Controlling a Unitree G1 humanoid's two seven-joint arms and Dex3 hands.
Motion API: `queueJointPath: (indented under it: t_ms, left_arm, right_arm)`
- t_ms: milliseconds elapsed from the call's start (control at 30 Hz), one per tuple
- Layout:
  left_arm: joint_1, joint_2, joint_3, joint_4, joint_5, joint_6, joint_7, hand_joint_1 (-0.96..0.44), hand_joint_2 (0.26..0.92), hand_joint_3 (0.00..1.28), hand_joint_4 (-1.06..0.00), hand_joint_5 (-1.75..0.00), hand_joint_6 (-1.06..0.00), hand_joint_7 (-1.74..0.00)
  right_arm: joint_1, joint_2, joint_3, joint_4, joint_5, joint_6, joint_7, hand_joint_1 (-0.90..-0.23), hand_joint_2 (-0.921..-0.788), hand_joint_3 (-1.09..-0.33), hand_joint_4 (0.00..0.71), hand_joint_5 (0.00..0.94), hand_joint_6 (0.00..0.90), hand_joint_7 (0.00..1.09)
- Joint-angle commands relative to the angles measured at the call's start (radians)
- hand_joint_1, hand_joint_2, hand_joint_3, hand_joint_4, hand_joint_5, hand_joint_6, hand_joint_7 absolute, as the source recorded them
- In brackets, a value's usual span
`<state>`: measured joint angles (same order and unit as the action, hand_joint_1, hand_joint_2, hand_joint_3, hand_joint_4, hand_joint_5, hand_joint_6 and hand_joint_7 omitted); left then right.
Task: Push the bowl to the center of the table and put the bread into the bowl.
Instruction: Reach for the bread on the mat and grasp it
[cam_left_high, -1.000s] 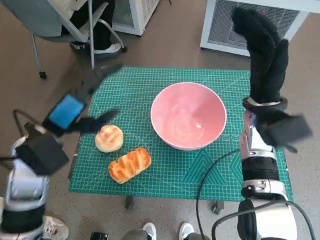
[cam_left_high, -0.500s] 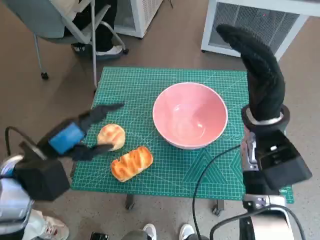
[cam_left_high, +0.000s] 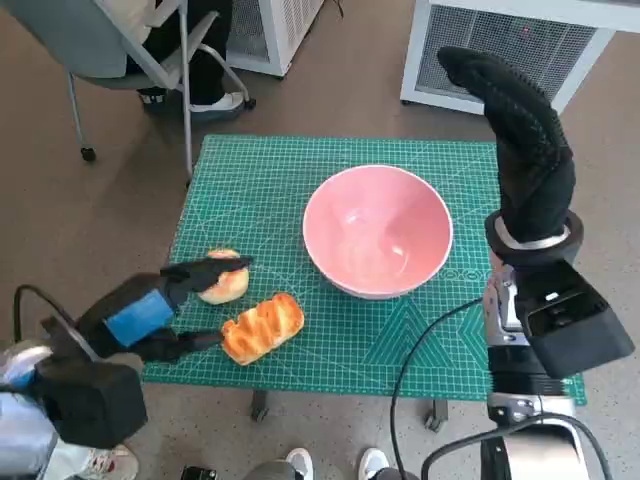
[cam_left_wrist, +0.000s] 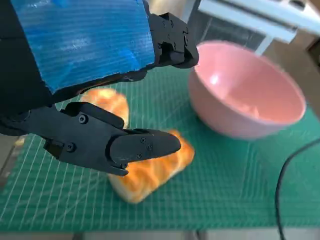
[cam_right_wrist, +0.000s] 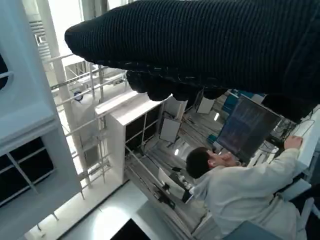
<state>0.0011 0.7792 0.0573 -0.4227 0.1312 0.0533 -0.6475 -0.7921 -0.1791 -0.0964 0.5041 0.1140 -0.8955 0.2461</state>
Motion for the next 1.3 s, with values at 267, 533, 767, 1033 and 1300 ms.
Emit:
queueJointPath:
  t_ms: [267, 533, 767, 1033, 1300]
  left_arm:
    - [0.050, -0.053, -0.084, -0.028, 0.111, 0.031, 0.050, -0.31, 0.921, 0.33, -0.38, -0.03, -0.21, -0.30]
    - [0.058, -0.091, -0.144, -0.022, 0.243, 0.057, 0.114, -0.33, 0.921, 0.31, -0.38, -0.01, -0.27, -0.20]
    - [0.057, -0.115, -0.159, -0.006, 0.280, 0.055, 0.137, -0.34, 0.921, 0.31, -0.37, 0.00, -0.29, -0.16]
    - [0.032, -0.217, -0.224, 0.165, 0.352, 0.006, 0.289, -0.33, 0.921, 0.30, -0.36, 0.00, -0.28, -0.13]
    - [0.020, -0.273, -0.248, 0.269, 0.372, -0.025, 0.378, -0.27, 0.921, 0.27, -0.37, -0.01, -0.31, -0.12]
  right_arm:
    - [0.016, 0.004, 0.001, 0.018, -0.008, 0.007, -0.005, -0.581, -0.921, -0.719, 0.286, 0.005, 0.042, 0.65]
    - [0.019, 0.003, -0.001, 0.017, -0.008, 0.005, -0.008, -0.575, -0.921, -0.724, 0.284, 0.004, 0.040, 0.65]
    - [0.019, 0.001, -0.003, 0.017, -0.006, 0.005, -0.006, -0.574, -0.921, -0.726, 0.284, 0.003, 0.039, 0.65]
    - [0.024, -0.004, -0.004, 0.011, 0.001, 0.013, 0.000, -0.587, -0.921, -0.722, 0.285, 0.003, 0.039, 0.65]
    - [0.032, -0.007, -0.002, -0.003, 0.012, 0.023, 0.009, -0.587, -0.921, -0.722, 0.286, 0.003, 0.039, 0.65]
